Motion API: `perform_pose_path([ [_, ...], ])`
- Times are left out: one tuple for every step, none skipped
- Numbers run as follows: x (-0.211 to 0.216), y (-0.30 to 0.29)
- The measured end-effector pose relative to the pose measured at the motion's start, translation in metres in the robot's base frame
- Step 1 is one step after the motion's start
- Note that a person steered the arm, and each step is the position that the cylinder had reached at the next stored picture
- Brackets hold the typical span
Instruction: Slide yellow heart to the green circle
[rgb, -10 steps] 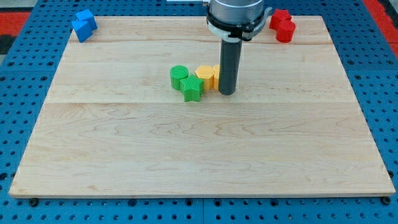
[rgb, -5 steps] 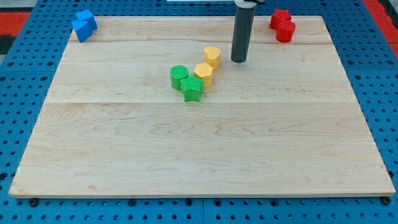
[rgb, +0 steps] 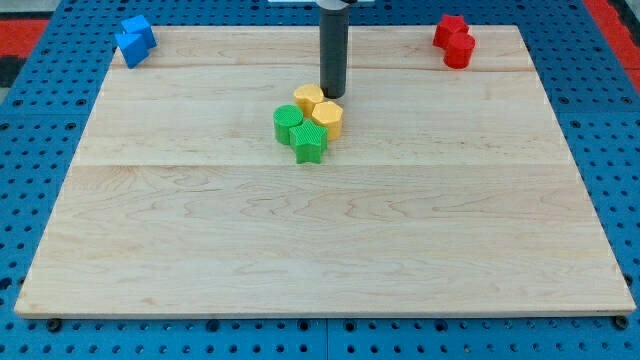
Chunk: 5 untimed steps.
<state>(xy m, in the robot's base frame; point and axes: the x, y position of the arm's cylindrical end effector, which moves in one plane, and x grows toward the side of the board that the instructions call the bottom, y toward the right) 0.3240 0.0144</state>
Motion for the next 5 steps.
perform_pose_path([
  [-0.024, -0.009],
  [-0.028, -0.023],
  [-0.011, -0.023],
  [0.003, -0.023],
  [0.004, -0.023],
])
